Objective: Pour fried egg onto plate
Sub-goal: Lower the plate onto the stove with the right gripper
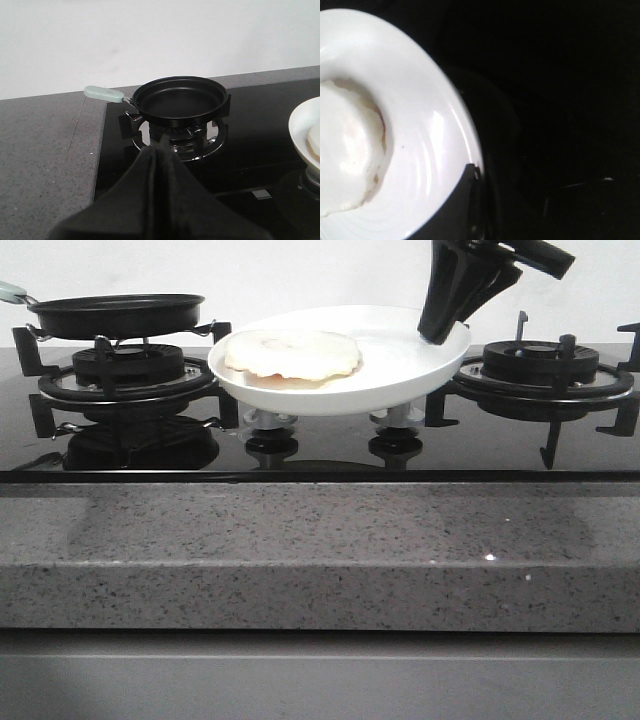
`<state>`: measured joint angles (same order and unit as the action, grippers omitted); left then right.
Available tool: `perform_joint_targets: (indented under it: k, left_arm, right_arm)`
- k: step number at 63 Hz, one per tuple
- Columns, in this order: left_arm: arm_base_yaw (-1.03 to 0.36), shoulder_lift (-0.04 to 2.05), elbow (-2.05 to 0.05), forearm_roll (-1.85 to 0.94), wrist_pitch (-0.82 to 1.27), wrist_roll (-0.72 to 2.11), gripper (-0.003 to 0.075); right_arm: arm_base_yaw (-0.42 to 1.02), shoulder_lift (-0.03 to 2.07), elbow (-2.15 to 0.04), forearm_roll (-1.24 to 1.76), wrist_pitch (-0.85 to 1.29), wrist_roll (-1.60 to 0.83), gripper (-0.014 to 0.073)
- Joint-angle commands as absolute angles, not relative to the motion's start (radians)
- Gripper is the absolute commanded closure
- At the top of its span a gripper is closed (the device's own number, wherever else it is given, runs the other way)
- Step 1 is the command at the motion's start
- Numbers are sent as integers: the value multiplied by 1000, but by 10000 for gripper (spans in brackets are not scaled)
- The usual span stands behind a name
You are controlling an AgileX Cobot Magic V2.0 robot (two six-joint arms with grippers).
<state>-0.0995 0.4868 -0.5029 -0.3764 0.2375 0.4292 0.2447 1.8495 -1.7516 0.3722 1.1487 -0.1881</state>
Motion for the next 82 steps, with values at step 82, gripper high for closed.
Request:
perform_joint_targets:
  k: [82]
  left_arm:
    - [-106, 493, -530, -398, 160, 425, 741]
  right_arm:
    - [166, 2015, -1965, 418, 1019, -85, 700]
